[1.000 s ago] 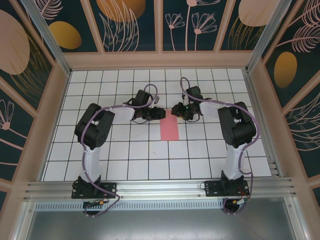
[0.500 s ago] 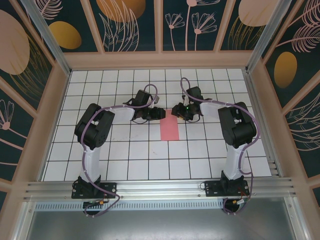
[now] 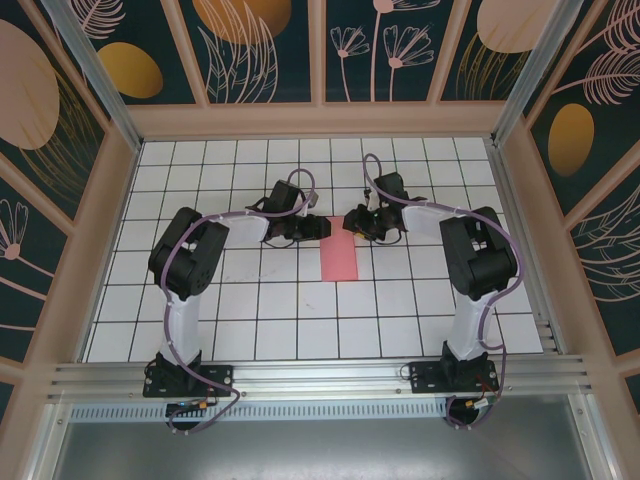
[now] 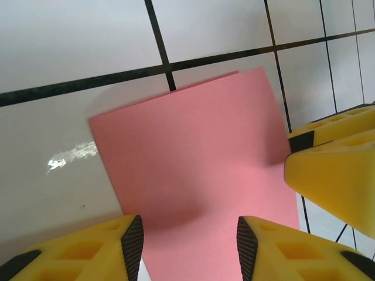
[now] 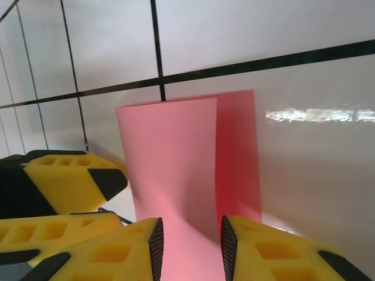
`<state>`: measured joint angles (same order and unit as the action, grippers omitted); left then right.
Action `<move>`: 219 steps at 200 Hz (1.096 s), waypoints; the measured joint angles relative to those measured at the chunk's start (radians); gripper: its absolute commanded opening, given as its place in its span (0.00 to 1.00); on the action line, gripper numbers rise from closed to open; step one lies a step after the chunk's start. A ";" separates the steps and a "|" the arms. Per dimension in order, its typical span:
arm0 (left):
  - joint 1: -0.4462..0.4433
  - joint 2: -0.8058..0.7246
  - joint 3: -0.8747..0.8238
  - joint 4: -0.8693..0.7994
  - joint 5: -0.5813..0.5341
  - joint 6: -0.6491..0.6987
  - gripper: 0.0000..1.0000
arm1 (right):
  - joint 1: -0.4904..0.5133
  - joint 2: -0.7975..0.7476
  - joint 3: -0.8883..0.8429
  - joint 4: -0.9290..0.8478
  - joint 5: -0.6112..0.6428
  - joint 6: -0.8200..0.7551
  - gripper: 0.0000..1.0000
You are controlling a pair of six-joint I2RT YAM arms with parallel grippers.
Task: Fold a paper plane with a square sheet of paper (fold left side to right side)
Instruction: Fold the triangle a second time at the center of the table.
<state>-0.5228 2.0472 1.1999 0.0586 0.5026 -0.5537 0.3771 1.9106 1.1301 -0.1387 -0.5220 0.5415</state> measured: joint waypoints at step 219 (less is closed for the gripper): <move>-0.428 -0.336 -0.258 -0.069 -0.452 0.154 0.71 | 0.001 -0.087 -0.034 0.015 -0.109 0.101 0.31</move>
<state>-0.9508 1.7111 0.9421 -0.0101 0.0505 -0.4000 0.3782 1.8240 1.0962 -0.1238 -0.6315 0.6426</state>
